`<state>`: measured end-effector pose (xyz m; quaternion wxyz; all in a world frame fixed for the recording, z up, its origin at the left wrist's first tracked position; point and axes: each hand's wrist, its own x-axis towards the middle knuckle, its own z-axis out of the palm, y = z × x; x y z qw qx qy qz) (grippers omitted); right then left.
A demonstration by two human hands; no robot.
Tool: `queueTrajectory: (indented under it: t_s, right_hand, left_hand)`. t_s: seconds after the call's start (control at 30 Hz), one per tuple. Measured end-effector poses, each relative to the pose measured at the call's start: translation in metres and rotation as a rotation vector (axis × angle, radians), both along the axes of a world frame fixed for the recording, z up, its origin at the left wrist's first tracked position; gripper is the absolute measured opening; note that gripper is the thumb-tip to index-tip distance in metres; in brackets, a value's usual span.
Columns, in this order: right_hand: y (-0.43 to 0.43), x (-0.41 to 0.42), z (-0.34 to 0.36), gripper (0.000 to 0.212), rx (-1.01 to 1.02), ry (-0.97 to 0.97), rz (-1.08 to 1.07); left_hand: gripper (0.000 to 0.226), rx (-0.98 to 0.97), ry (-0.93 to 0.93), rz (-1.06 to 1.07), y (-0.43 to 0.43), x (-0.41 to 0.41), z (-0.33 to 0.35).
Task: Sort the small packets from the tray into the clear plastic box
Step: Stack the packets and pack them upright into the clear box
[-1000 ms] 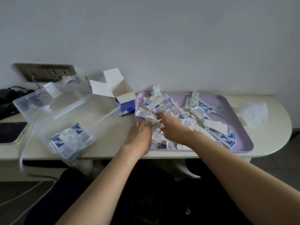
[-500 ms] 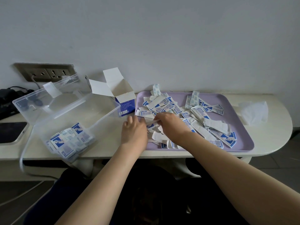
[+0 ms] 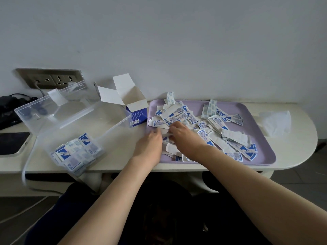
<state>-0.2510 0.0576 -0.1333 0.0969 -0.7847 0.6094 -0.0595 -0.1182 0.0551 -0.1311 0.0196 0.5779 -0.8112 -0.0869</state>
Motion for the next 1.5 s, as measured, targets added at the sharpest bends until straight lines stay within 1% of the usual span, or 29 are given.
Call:
queueTrajectory:
  t_s: [0.07,0.17,0.27,0.33,0.47,0.6,0.7,0.8,0.9,1.0,1.1,1.27,1.3,1.37,1.43,1.5]
  right_hand:
    - [0.002,0.002,0.005,0.023,-0.079,0.024,0.02]
    - [0.006,0.005,0.011,0.021,-0.119,0.027,0.036]
    - [0.011,0.006,0.019,0.017,-0.11,0.02,0.029]
    - [0.013,0.008,0.02,0.018,-0.109,0.01,0.046]
    - [0.017,0.015,0.022,0.032,-0.071,0.013,0.076]
    - [0.023,0.019,0.026,0.042,0.002,-0.039,0.117]
    - [0.026,0.023,0.03,0.057,0.006,-0.051,0.144]
    - [0.03,0.032,0.03,0.062,0.004,-0.042,0.156]
    - [0.031,0.041,0.026,0.056,0.005,-0.045,0.184]
    - [0.031,0.051,0.027,0.039,0.029,-0.015,0.166]
    - [0.032,0.062,0.031,0.026,0.037,-0.073,0.135]
    - [0.038,0.078,0.034,0.013,-0.091,-0.203,0.168]
    - [0.039,0.081,0.034,0.013,-0.128,-0.242,0.169]
    - [0.039,0.091,0.033,0.022,-0.219,-0.297,0.172]
    - [0.037,0.1,0.036,0.034,-0.331,-0.313,0.191]
    - [0.031,0.109,0.04,0.037,-0.425,-0.308,0.233]
  left_hand:
    - [0.034,-0.041,-0.031,-0.015,0.0,0.003,0.003]
    - [0.036,-0.029,-0.02,-0.015,0.002,0.008,0.008]
    - [0.027,0.0,-0.024,-0.042,0.004,0.016,0.015]
    - [0.024,0.025,-0.022,-0.052,0.007,0.02,0.02]
    - [0.02,0.054,0.023,-0.038,0.014,0.027,0.029]
    - [0.023,0.0,-0.015,-0.035,0.019,0.038,0.032]
    - [0.026,-0.035,-0.036,-0.031,0.022,0.046,0.034]
    - [0.026,-0.057,-0.048,0.007,0.025,0.054,0.039]
    - [0.026,-0.064,-0.056,0.026,0.029,0.064,0.043]
    - [0.024,-0.083,-0.047,0.02,0.033,0.076,0.044]
    - [0.021,-0.141,0.006,0.03,0.034,0.09,0.044]
    - [0.022,-0.202,0.107,0.051,0.037,0.111,0.049]
    - [0.023,-0.214,0.112,0.05,0.038,0.114,0.051]
    - [0.026,-0.261,0.099,0.048,0.04,0.12,0.055]
    - [0.029,-0.315,0.067,0.048,0.041,0.126,0.056]
    - [0.028,-0.36,0.063,0.064,0.039,0.134,0.057]
